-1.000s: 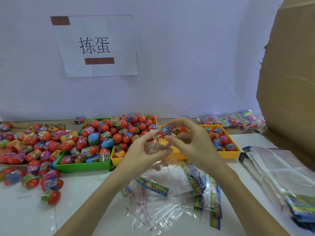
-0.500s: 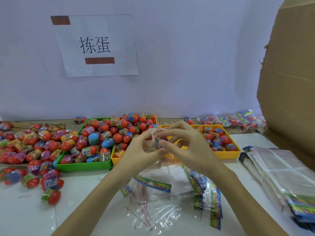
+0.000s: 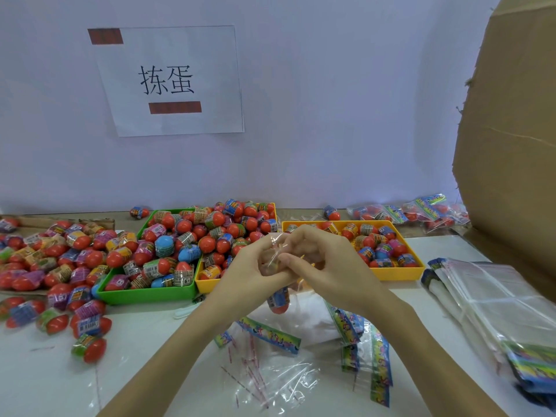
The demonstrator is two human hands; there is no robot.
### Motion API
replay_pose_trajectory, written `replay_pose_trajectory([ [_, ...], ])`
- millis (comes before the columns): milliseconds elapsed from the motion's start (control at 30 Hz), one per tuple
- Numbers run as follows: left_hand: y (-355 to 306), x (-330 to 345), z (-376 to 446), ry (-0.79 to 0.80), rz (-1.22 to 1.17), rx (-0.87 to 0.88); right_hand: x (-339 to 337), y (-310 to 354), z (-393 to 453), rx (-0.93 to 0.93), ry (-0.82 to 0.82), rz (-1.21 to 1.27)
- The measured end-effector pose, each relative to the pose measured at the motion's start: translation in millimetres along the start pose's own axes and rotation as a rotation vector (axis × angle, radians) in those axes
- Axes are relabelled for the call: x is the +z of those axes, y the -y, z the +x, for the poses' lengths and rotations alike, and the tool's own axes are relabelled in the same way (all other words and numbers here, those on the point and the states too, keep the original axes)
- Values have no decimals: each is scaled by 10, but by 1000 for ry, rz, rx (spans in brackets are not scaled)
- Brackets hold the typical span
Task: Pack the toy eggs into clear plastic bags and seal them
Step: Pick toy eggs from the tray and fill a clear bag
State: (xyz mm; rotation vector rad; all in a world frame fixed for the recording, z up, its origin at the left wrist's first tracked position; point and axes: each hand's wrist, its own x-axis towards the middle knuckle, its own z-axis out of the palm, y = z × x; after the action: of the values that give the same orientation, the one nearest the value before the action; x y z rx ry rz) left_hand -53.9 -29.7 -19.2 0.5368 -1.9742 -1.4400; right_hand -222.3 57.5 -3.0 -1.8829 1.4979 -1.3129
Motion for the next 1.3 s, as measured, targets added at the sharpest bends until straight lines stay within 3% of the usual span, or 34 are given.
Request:
replay_pose_trajectory([
  [267,-37,3,10,22,-24,17,5,28,7,79,92,210],
  [500,-44,-31,4,-50,-38,0,-65,-18,39,-23,-229,111],
  [633,-39,-87,21,-242,-73,-32,-165,-187,55,63,-404,-59],
  [800,-35,-134,23,-329,-99,6,-130,-350,33,220,-101,-534],
  [933,-53,-150,16,-314,-93,1,-144,-365,41,436,-90,-835],
  [1167,-61,-148,11,-279,-82,8,-189,-302,32,708,-111,-954],
  [1300,-77,-135,19,-267,-54,6,-219,-329,22,684,-111,-928],
])
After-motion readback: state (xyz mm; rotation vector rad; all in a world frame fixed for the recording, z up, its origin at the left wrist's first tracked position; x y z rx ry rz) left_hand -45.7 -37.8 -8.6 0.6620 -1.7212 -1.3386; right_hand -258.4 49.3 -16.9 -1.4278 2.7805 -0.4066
